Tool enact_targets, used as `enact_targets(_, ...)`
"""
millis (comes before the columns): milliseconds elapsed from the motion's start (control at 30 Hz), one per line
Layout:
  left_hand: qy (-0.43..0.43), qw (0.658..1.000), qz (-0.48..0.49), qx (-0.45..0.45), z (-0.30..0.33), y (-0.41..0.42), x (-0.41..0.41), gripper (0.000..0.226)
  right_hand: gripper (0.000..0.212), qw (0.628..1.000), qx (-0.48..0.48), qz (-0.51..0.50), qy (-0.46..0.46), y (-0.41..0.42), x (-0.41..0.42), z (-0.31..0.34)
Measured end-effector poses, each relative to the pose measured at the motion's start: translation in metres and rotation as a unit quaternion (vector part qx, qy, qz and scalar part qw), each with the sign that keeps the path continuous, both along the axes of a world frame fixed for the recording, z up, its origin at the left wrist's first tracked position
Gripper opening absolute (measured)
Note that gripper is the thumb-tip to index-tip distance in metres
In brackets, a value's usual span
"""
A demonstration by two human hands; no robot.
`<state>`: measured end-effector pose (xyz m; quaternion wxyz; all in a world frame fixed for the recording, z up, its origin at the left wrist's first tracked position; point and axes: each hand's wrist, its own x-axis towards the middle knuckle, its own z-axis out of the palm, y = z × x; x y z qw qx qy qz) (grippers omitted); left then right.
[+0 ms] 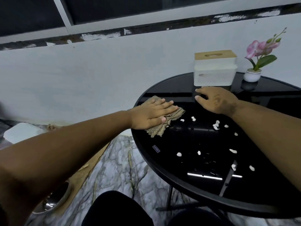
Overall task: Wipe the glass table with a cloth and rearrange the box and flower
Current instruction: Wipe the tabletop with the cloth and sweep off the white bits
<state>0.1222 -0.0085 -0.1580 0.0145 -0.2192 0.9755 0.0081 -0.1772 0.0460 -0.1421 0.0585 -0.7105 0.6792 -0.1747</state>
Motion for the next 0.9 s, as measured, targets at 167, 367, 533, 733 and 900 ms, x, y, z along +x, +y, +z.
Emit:
enact_targets(167,0.0,1.0,-0.003,0.028,0.007,-0.018,0.004,0.055,0.046,1.0,0.017,-0.004,-0.023,0.027,-0.028,0.007)
enact_targets(367,-0.008,0.998,0.033,0.054,0.021,-0.037,0.014,0.055,0.05,0.996,0.048,-0.048,-0.053,0.056,-0.063,-0.006)
enact_targets(533,-0.01,1.0,0.021,-0.007,0.009,-0.02,0.005,0.06,0.052,0.997,0.055,-0.033,-0.036,0.063,-0.067,-0.014)
enact_targets(733,-0.018,1.0,-0.006,-0.006,0.011,-0.004,0.014,0.062,0.053,0.997,0.071,-0.024,-0.022,0.064,-0.063,-0.013)
enact_targets(900,-0.01,1.0,-0.028,-0.003,0.009,0.03,0.012,0.059,0.053,0.997,0.073,-0.033,-0.007,0.066,-0.06,-0.013)
